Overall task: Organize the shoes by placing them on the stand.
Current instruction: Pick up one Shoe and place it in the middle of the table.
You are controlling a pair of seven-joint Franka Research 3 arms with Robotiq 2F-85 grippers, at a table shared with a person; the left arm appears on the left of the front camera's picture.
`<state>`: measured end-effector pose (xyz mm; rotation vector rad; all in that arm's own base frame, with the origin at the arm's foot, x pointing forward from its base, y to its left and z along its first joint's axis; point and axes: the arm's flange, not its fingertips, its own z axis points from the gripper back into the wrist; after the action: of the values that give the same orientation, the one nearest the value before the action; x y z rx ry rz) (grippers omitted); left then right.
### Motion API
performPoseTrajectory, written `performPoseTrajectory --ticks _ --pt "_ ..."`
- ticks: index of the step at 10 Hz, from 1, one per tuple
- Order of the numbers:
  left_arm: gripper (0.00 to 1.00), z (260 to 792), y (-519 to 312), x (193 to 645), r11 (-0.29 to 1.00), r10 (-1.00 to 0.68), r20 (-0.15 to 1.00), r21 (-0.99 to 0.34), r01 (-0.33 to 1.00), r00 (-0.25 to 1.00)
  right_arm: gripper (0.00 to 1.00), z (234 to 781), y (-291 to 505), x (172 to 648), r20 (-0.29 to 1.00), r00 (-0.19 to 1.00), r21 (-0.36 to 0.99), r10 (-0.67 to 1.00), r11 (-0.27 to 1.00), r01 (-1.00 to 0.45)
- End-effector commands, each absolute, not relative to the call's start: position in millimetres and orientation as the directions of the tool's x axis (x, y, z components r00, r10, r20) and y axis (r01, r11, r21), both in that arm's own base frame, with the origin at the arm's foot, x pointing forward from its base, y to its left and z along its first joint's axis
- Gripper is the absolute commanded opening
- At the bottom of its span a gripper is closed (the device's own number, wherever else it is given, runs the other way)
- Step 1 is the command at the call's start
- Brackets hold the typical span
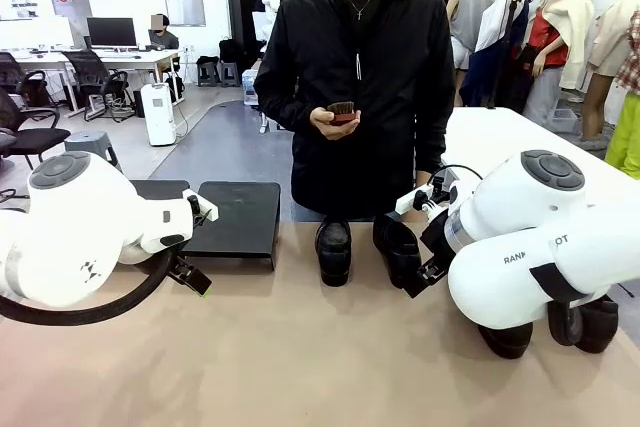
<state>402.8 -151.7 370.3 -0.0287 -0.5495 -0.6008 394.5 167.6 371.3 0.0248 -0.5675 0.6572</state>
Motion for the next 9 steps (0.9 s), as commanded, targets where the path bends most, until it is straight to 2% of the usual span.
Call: performPoseTrajectory --ticks 1,2,3,5,6,7,9 --pt "1.00 370.5 -151.6 402.8 0.829 -0.529 0.499 0.130 0.544 0.686 1.00 371.3 167.6 394.5 0.507 0.647 -0.153 0.570 0.797 -0.584" --pt "1.00 370.3 -151.7 402.8 0.829 -0.529 0.499 0.130 0.544 0.686 1.00 371.3 167.6 394.5 0.506 0.646 -0.153 0.571 0.797 -0.584" --pt "1.00 402.2 -151.1 390.1 0.801 -0.556 0.348 -0.017 0.598 0.755 1.00 397.5 164.9 378.4 0.466 0.685 -0.118 0.560 0.807 -0.579" --pt "1.00 475.5 -146.6 350.3 0.871 -0.425 0.336 -0.100 0.480 0.841 1.00 459.6 136.8 337.0 0.413 0.768 0.015 0.489 0.840 -0.542" --pt "1.00 511.7 -130.6 321.3 0.844 -0.425 0.336 -0.190 0.502 0.841 1.00 495.7 113.6 304.7 0.417 0.792 0.068 0.446 0.853 -0.517" --pt "1.00 536.2 -110.9 294.6 0.841 -0.399 0.402 -0.198 0.503 0.824 1.00 522.7 89.0 275.7 0.425 0.783 0.170 0.454 0.810 -0.561" --pt "1.00 569.1 -43.0 243.9 0.778 -0.387 0.477 -0.291 0.557 0.789 1.00 559.5 39.2 207.3 0.525 0.757 0.329 0.388 0.728 -0.601"
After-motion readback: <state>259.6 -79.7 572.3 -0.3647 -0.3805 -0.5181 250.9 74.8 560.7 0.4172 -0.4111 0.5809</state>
